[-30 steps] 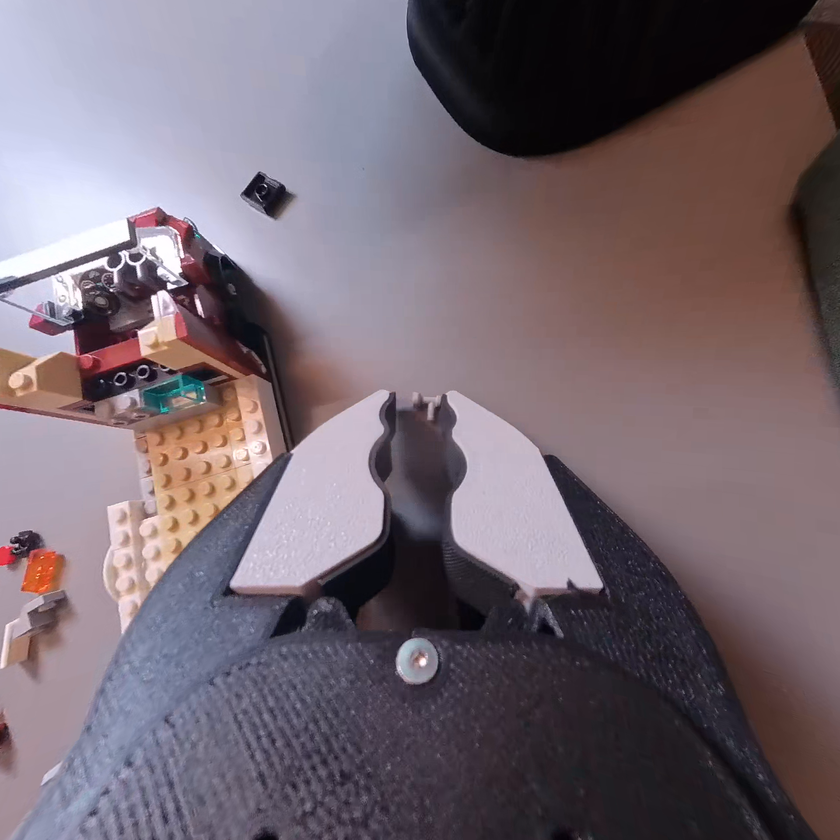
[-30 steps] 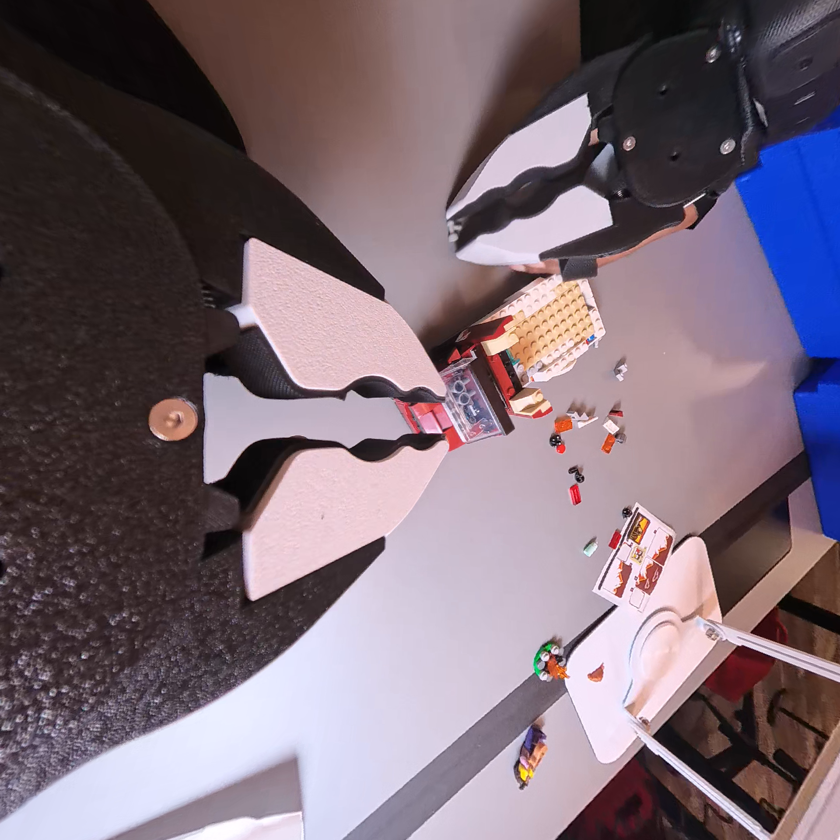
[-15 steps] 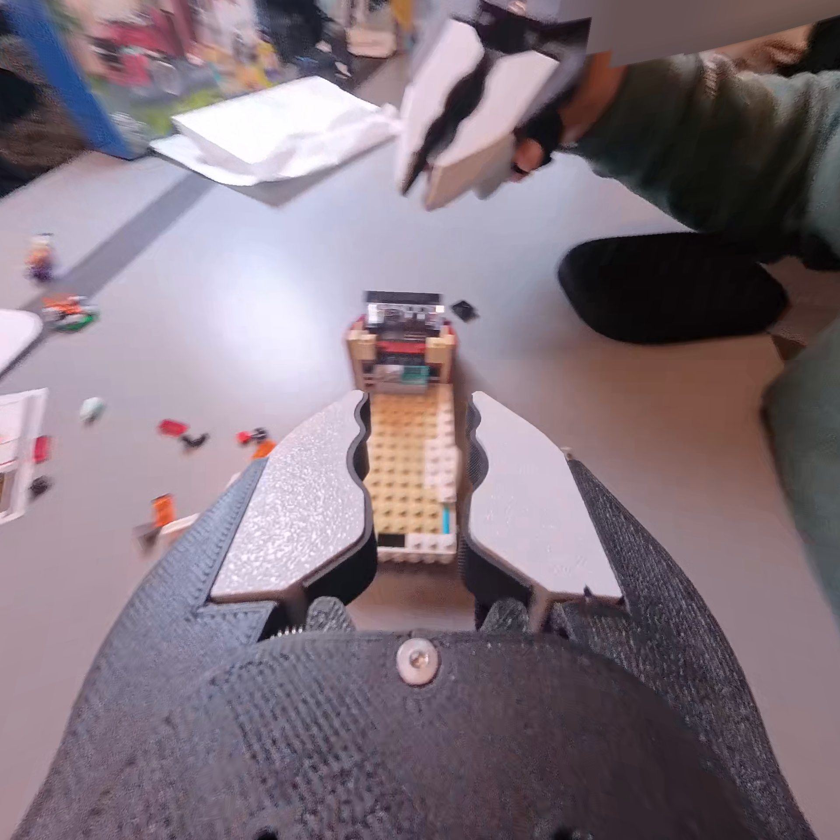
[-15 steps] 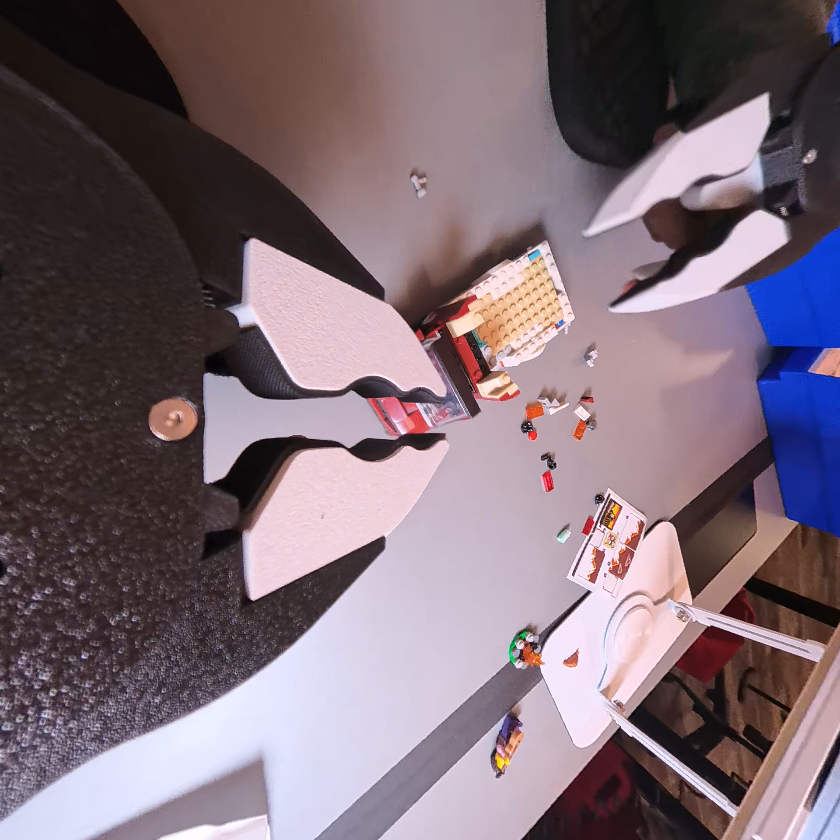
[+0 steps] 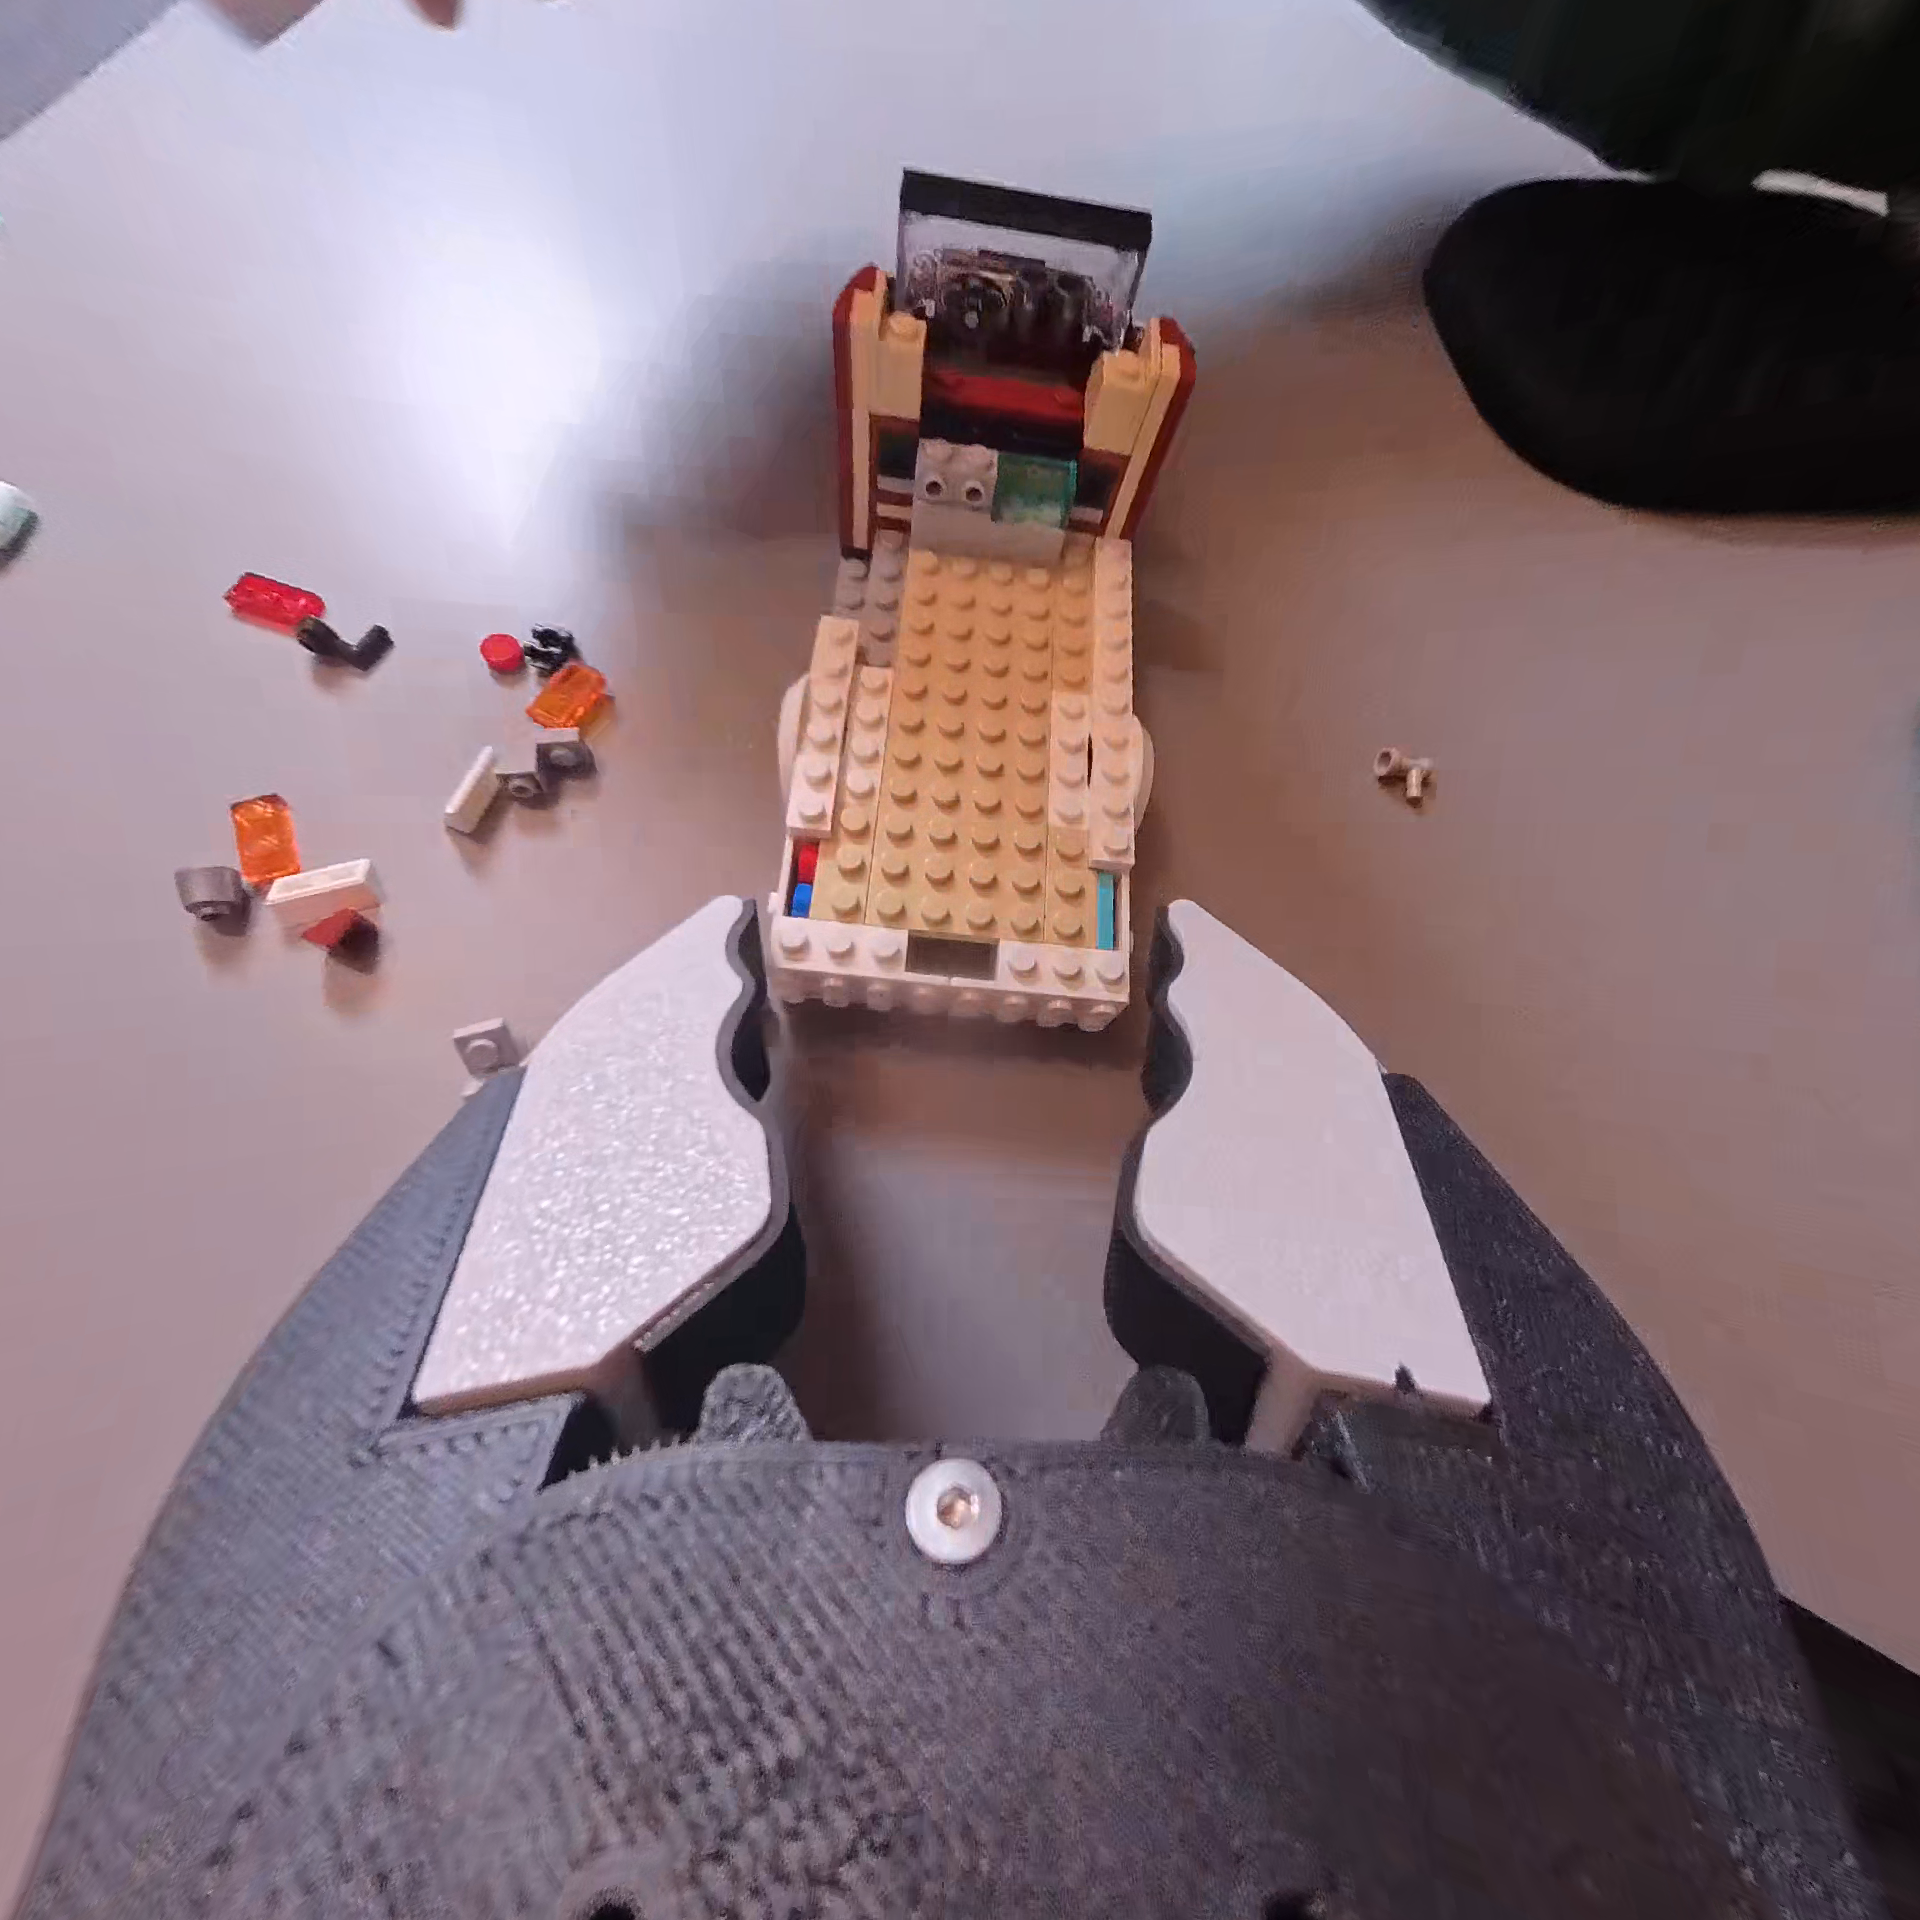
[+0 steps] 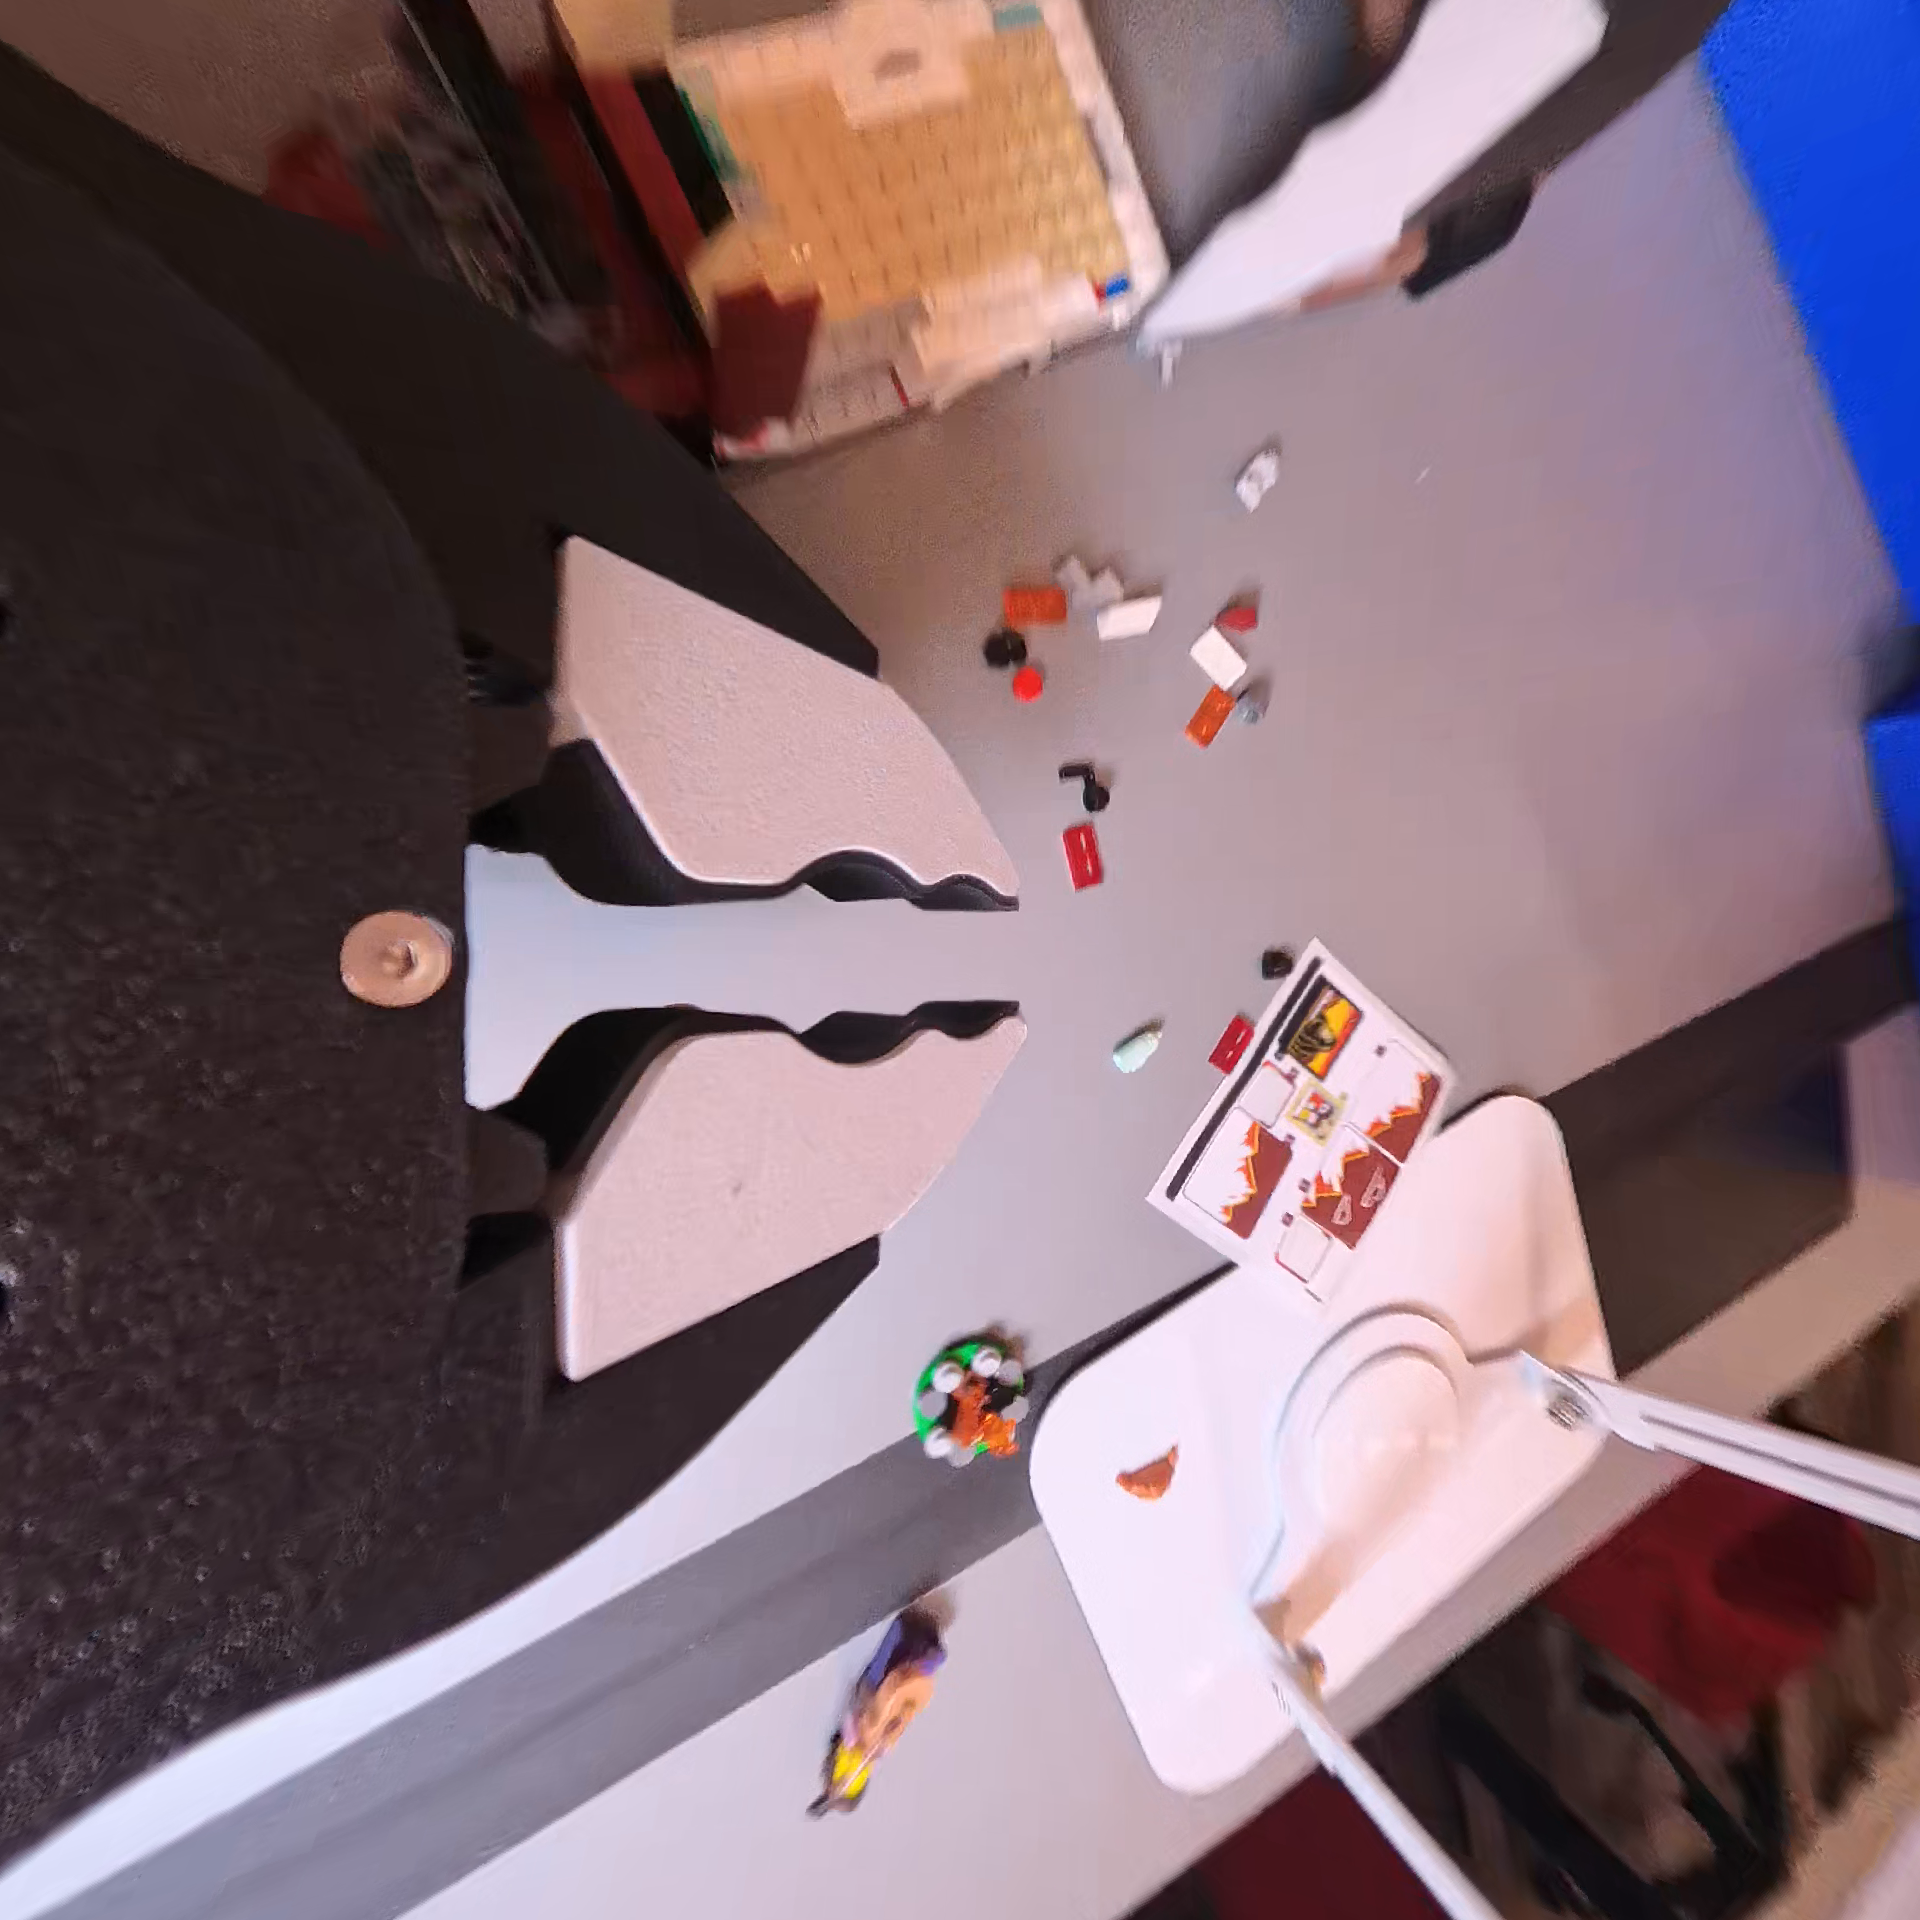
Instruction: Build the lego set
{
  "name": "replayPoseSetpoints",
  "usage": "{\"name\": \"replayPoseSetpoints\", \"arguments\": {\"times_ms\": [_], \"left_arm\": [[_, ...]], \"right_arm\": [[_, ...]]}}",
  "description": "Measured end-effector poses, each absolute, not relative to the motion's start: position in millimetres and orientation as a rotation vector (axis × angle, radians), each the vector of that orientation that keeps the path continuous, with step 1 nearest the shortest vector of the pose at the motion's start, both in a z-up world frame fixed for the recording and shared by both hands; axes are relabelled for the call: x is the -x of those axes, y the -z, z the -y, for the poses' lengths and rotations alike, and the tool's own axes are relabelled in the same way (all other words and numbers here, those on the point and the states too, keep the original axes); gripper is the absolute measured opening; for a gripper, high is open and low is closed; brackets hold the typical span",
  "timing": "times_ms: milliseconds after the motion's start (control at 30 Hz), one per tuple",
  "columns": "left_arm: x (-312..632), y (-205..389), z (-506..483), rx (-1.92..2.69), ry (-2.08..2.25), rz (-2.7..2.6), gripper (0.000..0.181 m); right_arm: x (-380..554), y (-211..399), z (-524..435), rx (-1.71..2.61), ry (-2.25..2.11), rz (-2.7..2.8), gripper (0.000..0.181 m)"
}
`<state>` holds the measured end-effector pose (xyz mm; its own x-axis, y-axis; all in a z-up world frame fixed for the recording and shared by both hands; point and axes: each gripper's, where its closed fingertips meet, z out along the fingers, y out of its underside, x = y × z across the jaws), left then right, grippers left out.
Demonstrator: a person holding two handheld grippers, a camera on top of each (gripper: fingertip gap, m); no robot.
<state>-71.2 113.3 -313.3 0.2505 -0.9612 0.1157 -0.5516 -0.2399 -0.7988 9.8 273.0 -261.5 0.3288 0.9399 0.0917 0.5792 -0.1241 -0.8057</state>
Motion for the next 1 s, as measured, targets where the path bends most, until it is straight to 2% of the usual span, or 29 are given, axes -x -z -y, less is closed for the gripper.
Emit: {"name": "replayPoseSetpoints", "arguments": {"times_ms": [333, 400, 500, 833, 933, 1000], "left_arm": [[70.6, 315.5, -115.0, 1.848, 0.799, -1.393, 0.066], [70.6, 315.4, -115.1, 1.847, 0.806, -1.389, 0.066], [70.2, 315.5, -115.1, 1.842, 0.81, -1.385, 0.066], [67.3, 315.4, -116.4, 1.841, 0.806, -1.365, 0.066], [65.9, 315.3, -116.8, 1.841, 0.802, -1.363, 0.066], [65.6, 315.3, -116.7, 1.84, 0.799, -1.362, 0.066]], "right_arm": [[43.4, 325.5, -332.9, 1.926, -0.525, 1.639, 0.02], [48.1, 326.5, -334.2, 1.925, -0.532, 1.657, 0.017], [47.8, 328.3, -332.4, 1.934, -0.52, 1.695, 0.001], [9.9, 292.9, -301.0, 1.844, -0.557, 1.6, 0.0], [7.6, 294.3, -304.3, 1.861, -0.52, 1.612, 0.018], [14.9, 302.0, -309.6, 1.888, -0.508, 1.64, 0.023]]}}
